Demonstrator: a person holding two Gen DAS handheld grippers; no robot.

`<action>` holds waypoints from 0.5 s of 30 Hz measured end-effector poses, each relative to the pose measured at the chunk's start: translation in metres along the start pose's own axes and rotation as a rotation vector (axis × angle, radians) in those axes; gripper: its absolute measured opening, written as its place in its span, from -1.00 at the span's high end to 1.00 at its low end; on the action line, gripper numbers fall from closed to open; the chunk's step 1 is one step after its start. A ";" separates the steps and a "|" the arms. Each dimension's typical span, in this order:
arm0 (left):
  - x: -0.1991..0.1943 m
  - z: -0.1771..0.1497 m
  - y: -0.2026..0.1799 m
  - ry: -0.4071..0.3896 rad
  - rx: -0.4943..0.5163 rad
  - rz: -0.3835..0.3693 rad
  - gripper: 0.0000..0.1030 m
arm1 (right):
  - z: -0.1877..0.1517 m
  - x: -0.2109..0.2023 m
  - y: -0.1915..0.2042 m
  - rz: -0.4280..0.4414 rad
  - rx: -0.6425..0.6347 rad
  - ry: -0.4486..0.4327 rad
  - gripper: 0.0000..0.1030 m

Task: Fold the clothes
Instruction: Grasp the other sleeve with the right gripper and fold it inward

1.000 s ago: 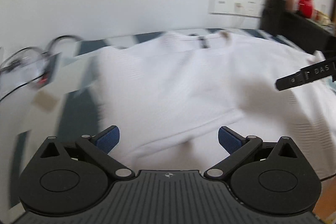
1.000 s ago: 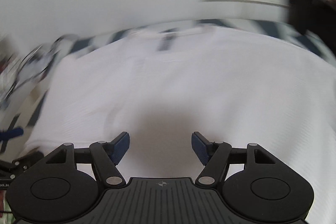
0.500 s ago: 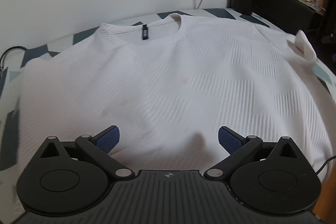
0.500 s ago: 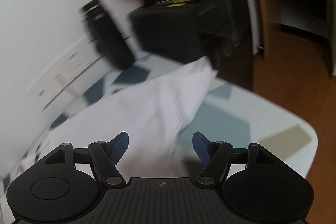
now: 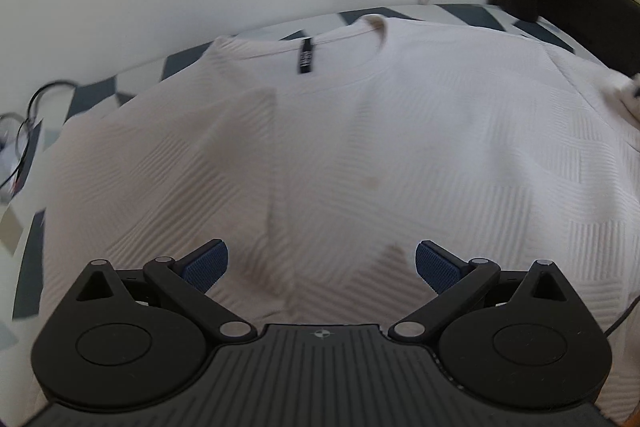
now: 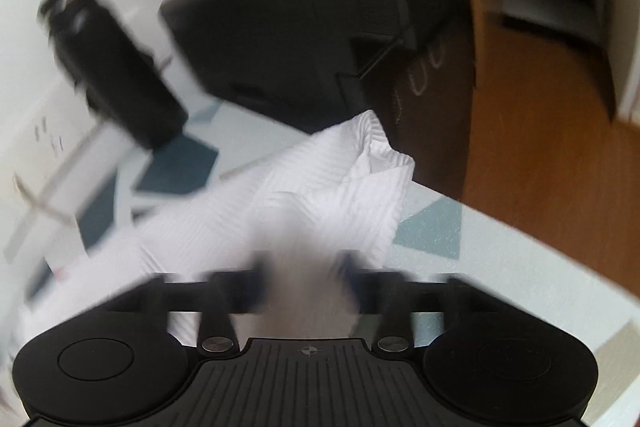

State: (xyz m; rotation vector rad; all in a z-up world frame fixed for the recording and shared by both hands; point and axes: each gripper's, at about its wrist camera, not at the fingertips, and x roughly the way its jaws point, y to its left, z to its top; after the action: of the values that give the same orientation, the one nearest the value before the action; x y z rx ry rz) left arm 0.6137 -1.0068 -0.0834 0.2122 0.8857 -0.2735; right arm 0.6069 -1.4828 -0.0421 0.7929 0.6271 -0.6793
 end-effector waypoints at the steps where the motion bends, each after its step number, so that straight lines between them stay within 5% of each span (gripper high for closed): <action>1: -0.002 -0.001 0.005 -0.002 -0.018 0.000 -0.98 | -0.002 -0.007 0.007 0.018 -0.014 -0.029 0.85; 7: -0.019 -0.010 0.046 -0.021 -0.131 0.006 -0.99 | -0.035 -0.044 0.096 0.289 -0.316 -0.068 0.87; 10: -0.026 -0.019 0.069 -0.022 -0.186 0.010 -0.98 | -0.069 -0.051 0.153 0.408 -0.541 0.043 0.87; 15: -0.035 -0.033 0.092 -0.019 -0.247 0.019 -0.98 | -0.136 -0.041 0.185 0.413 -0.789 0.208 0.87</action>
State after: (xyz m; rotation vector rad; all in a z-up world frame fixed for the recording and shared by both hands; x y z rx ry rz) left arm 0.5985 -0.9052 -0.0699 -0.0107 0.8894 -0.1464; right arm 0.6850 -1.2660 -0.0085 0.2317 0.8121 0.0553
